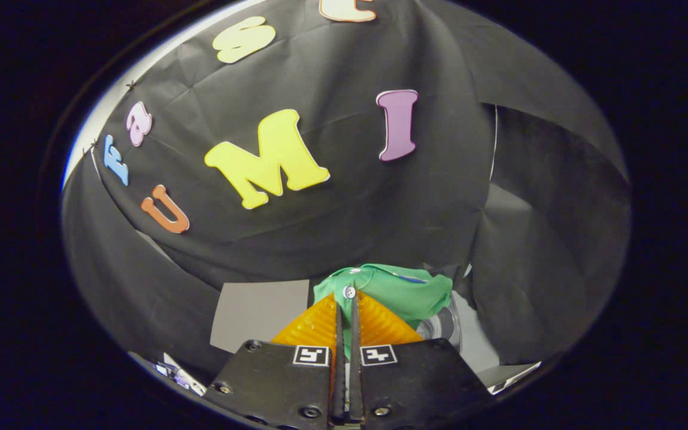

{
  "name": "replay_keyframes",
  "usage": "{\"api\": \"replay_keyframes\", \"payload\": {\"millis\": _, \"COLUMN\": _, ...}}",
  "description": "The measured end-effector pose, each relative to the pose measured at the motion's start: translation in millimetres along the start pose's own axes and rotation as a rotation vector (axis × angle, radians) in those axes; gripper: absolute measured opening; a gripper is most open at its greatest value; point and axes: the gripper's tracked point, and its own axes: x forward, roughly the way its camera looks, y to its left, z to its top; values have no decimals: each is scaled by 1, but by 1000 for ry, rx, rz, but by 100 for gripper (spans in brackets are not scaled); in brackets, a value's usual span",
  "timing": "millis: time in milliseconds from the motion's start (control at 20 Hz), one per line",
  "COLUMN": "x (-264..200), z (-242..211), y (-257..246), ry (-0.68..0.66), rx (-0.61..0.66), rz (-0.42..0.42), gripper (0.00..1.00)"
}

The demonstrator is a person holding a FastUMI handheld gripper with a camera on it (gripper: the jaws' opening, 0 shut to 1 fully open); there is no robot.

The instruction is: Put the clothes into the washing machine and then close the washing machine lid.

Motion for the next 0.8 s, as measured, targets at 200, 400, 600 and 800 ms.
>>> {"api": "replay_keyframes", "payload": {"millis": 200, "x": 34, "z": -16, "y": -27, "ry": 40, "rx": -14, "rz": -12, "gripper": 6}}
{"api": "replay_keyframes", "payload": {"millis": 400, "x": 63, "z": -37, "y": -44, "ry": 75, "rx": -17, "rz": 1, "gripper": 6}}
{"api": "replay_keyframes", "payload": {"millis": 600, "x": 90, "z": -57, "y": -58, "ry": 90, "rx": -42, "rz": -5, "gripper": 6}}
{"api": "replay_keyframes", "payload": {"millis": 800, "x": 115, "z": -73, "y": -74, "ry": 88, "rx": -57, "rz": -44, "gripper": 6}}
